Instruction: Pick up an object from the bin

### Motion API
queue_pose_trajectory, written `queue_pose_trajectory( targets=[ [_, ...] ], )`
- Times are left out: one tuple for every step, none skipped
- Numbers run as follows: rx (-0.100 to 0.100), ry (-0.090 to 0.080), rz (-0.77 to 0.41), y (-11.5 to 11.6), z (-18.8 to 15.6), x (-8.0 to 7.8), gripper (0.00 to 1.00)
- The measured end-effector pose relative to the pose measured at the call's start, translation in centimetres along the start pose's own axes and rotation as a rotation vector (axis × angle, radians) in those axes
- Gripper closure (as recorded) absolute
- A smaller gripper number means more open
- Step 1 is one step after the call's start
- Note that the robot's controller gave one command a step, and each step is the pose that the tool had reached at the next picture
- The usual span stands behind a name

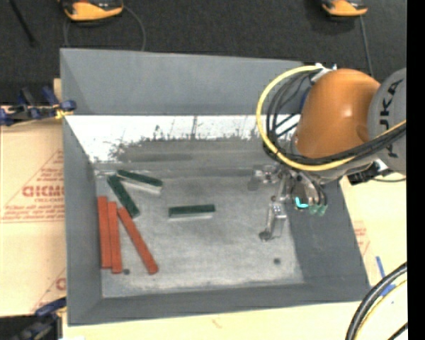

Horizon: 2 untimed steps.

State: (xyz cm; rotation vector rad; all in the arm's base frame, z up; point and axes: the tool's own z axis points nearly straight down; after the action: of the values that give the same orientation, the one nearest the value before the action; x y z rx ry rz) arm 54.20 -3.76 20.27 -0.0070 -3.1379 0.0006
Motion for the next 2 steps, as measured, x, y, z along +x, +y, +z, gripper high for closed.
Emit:
queue_pose_trajectory(
  targets=[
    [-0.001,-0.002,-0.091,4.3,10.1,-2.5,0.0],
    [-0.004,-0.008,0.243,10.6,13.2,-6.2,0.0]
  ],
)
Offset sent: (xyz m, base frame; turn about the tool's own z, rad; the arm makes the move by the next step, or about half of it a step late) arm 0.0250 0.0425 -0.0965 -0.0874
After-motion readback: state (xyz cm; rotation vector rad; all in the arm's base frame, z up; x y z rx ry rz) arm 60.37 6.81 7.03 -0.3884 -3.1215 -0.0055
